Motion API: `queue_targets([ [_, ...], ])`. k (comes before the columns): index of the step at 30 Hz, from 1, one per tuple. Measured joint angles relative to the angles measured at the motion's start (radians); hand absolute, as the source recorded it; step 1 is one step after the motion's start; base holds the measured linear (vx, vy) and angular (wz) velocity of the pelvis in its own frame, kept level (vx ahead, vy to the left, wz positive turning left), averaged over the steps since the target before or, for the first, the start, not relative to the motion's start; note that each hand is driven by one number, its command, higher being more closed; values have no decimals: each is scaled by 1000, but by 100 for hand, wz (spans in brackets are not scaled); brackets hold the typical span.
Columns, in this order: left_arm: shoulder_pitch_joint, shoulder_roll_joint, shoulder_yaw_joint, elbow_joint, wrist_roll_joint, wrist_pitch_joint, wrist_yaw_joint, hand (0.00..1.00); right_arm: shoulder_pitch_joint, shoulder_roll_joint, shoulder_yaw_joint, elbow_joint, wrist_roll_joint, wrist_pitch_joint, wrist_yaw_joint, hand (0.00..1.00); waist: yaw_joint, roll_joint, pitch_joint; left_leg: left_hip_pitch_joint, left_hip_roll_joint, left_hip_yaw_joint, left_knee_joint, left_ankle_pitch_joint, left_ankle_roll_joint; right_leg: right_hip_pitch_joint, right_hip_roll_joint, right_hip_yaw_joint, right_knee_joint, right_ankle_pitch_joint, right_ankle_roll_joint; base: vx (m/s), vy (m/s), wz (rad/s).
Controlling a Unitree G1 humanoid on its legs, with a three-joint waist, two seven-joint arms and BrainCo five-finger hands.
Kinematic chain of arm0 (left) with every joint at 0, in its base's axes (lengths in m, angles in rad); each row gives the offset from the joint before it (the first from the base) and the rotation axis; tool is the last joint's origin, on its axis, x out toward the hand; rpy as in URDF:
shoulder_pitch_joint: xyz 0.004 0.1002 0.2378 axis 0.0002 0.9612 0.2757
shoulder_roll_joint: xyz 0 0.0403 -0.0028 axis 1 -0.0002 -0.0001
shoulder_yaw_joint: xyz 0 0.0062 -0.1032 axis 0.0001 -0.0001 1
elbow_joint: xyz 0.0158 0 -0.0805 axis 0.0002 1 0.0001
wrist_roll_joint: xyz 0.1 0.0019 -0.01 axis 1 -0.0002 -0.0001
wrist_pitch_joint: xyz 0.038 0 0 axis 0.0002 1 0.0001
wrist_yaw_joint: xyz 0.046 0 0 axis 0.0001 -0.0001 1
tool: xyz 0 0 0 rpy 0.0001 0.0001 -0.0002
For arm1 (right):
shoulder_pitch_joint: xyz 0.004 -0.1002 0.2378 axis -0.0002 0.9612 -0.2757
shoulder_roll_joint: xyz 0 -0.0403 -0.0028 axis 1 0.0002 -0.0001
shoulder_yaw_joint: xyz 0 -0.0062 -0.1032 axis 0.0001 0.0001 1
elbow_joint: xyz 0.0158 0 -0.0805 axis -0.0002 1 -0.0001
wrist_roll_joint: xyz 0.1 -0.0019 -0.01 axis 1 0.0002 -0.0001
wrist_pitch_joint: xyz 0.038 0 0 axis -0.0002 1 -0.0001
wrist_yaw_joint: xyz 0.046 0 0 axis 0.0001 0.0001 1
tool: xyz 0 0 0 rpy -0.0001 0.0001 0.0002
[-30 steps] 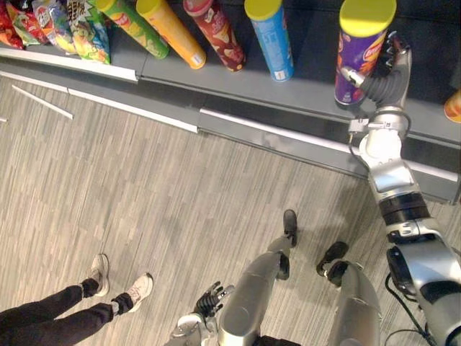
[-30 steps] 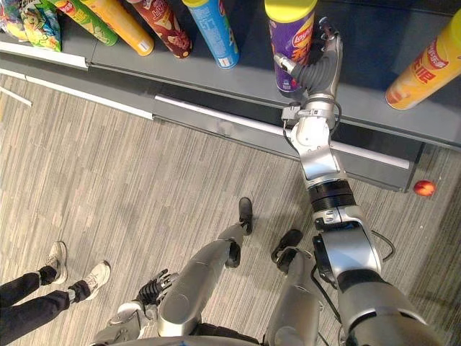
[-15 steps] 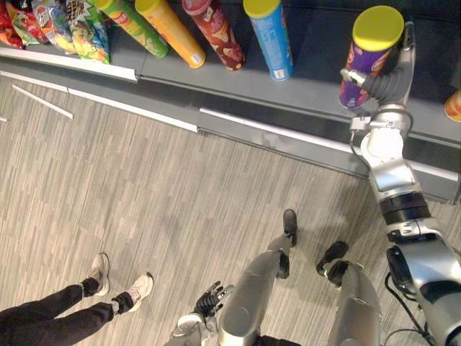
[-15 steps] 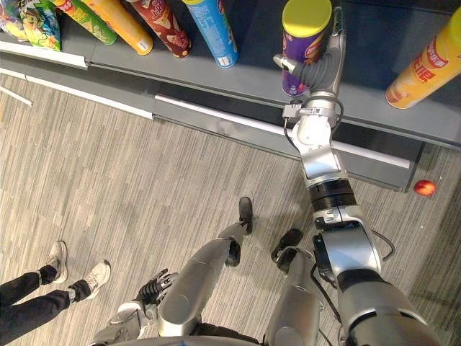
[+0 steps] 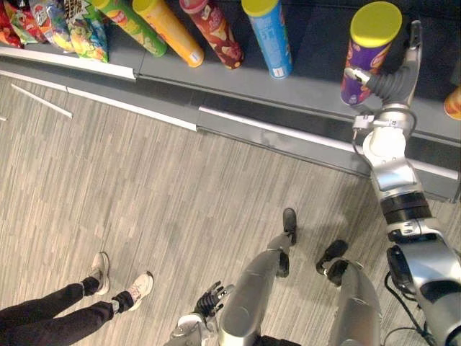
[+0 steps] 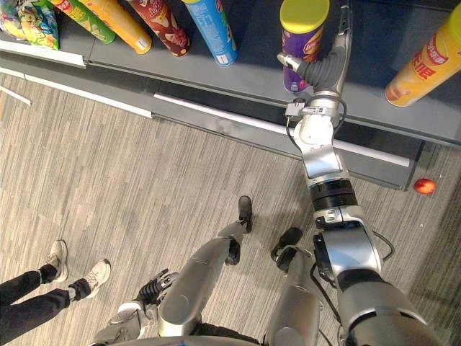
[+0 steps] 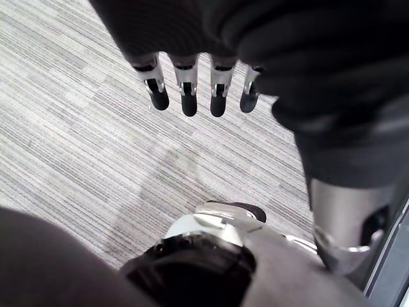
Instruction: Put the gum and the chips on the shelf.
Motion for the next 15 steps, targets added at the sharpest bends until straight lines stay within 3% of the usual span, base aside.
queue_targets([
  [6,0,0,1,0,0,0,1,0,19,13,0,0,0,-10,5,0,-2,0,0,9,15,1,31,-20,-1,27,15,3,-13,1,0,-1,-31,-6],
  [8,0,0,9,2,3,2,5,0,66,49,21,-4,0,-20,41,0,-10,0,0,57,26,6,28,-30,-10,79,32,7,-39,3,1,15,-46,-17],
  [13,3,-2,29,9,6,19,5,0,159,97,42,-85,0,-20,75,0,-34,-3,2,100,42,22,6,-32,-14,123,59,15,-91,26,4,38,-9,-13],
  [15,14,-2,44,9,13,22,5,0,220,129,58,-129,-1,-20,98,0,-59,-7,4,138,45,26,-10,-34,-15,166,70,16,-121,34,11,63,5,-13],
])
